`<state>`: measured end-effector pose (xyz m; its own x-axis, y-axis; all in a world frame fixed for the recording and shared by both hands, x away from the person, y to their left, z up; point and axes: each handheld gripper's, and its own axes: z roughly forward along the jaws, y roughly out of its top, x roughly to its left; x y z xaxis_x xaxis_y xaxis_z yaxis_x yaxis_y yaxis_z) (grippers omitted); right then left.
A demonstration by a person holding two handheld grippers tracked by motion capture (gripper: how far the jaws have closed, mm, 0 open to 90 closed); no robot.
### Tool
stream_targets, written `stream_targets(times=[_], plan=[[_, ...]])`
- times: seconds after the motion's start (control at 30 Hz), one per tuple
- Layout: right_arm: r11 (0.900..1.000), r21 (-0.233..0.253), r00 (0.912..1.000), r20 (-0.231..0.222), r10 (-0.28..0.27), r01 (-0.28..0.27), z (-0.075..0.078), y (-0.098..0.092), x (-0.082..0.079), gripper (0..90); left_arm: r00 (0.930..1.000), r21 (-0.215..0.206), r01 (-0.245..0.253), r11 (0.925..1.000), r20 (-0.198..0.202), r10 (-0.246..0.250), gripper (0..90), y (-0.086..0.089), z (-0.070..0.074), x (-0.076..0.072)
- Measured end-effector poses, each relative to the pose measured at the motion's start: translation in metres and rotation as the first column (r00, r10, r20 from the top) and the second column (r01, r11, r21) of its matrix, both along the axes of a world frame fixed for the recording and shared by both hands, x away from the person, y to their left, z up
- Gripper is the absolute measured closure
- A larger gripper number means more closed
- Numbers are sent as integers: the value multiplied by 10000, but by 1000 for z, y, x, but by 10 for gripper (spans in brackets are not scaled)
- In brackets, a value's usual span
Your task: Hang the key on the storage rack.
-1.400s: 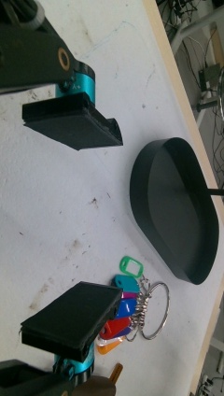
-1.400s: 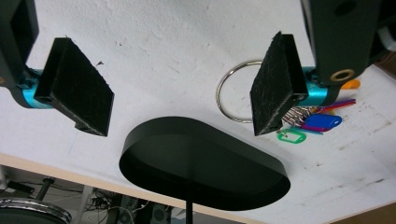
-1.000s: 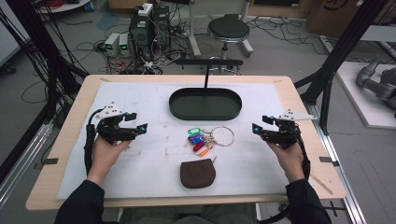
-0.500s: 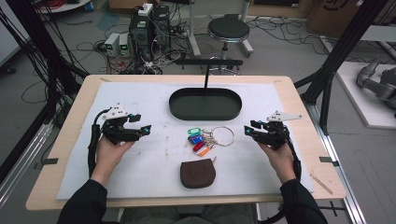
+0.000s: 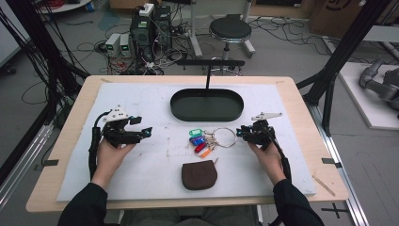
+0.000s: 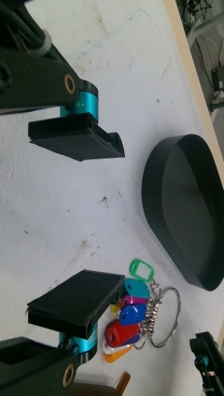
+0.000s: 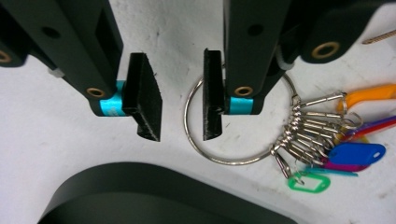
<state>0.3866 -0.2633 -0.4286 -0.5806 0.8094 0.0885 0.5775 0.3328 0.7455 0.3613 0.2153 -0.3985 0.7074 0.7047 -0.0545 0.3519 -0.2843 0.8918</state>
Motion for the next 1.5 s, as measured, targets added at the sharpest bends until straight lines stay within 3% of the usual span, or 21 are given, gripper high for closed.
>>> stream_targets(times=[0.33, 0.37, 0.67, 0.77, 0.93, 1.13, 1.27, 1.3, 1.37, 1.5], plan=[[9962, -871, 9988, -498, -34, -9, -15, 17, 6, 739, 10000, 40, 25, 10000, -14, -25, 332, -1, -1, -3], [9935, -1140, 9992, -404, -71, 24, -15, 20, 6, 774, 10000, 17, -10, 10000, -11, 10, 332, 0, -2, -4], [9874, -1585, 9999, -146, -7, -16, -14, 22, 4, 877, 10000, 73, -3, 10000, -52, 3, 332, 0, -3, -5], [9909, -1330, 9996, -186, -232, 205, -12, 15, 6, 880, 10000, 122, 29, 9999, -65, -28, 332, 0, -3, -5], [9974, -535, 9986, 249, -465, 478, -2, 5, 3, 880, 10000, 124, 49, 9999, -73, -48, 332, 0, -4, -4], [9983, 511, 9940, 1044, -320, 268, 13, 1, -6, 880, 10000, 82, 64, 9999, -52, -64, 332, -1, -3, -4], [9918, 1274, 9922, 1247, -92, -68, 20, 5, -11, 880, 9999, 126, 78, 9999, -79, -77, 332, -1, -4, -4], [9918, 1274, 9922, 1247, -92, -68, 20, 5, -11, 880, 9999, 126, 78, 9999, -79, -77, 332, -1, -4, -4], [9820, 1860, 9923, 1232, 91, -320, 22, 8, -15, 880, 9999, 154, 106, 9998, -100, -105, 332, -2, -4, -4], [9693, 2396, 9943, 1018, 311, -549, 22, 14, -18, 876, 9999, 149, 139, 9998, -103, -138, 332, -3, -4, -4]])
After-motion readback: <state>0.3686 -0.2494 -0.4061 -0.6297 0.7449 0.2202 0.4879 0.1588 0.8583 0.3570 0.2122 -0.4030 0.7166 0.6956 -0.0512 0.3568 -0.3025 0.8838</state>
